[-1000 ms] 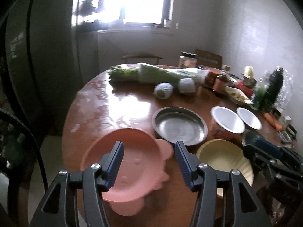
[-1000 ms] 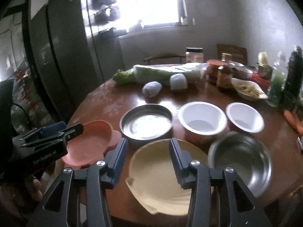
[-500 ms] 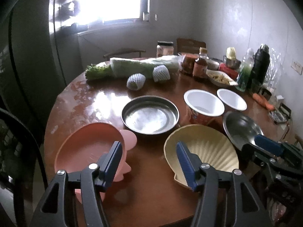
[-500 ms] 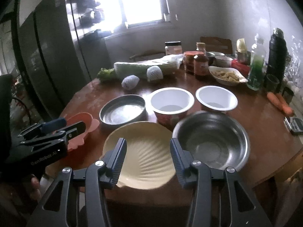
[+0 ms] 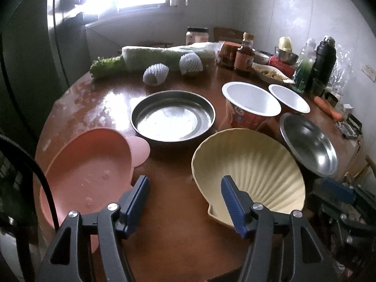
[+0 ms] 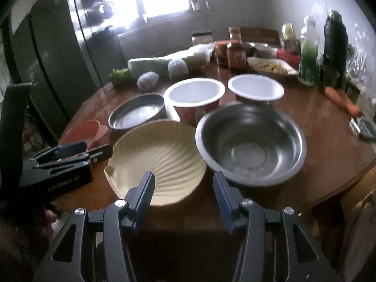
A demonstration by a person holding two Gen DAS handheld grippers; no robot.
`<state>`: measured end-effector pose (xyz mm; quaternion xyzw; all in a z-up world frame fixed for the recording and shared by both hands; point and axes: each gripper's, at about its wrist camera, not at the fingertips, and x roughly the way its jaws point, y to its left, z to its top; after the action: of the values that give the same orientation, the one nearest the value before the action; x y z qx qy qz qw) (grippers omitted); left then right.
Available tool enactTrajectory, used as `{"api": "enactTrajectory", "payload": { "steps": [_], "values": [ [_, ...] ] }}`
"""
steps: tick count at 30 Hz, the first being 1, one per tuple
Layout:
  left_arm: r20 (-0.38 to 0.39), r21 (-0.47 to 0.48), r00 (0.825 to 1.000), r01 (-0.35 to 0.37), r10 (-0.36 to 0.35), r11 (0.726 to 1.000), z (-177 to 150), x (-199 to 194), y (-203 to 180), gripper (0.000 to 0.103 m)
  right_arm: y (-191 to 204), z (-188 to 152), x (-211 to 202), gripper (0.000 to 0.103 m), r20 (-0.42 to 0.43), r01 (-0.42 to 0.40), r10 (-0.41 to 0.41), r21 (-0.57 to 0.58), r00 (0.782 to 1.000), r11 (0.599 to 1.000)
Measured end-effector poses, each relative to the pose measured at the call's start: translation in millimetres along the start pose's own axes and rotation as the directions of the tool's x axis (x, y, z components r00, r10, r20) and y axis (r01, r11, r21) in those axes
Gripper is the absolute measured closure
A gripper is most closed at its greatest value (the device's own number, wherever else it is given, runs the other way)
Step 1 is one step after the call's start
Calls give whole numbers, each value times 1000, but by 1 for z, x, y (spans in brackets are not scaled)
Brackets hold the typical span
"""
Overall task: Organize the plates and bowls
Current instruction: 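Grasp the rim of the cream shell-shaped bowl with the left tool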
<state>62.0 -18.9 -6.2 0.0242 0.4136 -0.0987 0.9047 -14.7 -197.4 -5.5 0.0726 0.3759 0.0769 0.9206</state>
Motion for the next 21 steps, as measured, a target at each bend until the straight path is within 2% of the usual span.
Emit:
{"api": "enactTrajectory", "payload": {
  "steps": [8,21],
  "values": [
    [-27,20,1000,-2,3,1000,5,19,-8,40,-5,-3,19,50,-55,4,-1,49,998,999],
    [-50,63,999,-6,9,998,4,42,-21,41,-3,-3,45,51,-88,11,-8,34,996,999]
  ]
}}
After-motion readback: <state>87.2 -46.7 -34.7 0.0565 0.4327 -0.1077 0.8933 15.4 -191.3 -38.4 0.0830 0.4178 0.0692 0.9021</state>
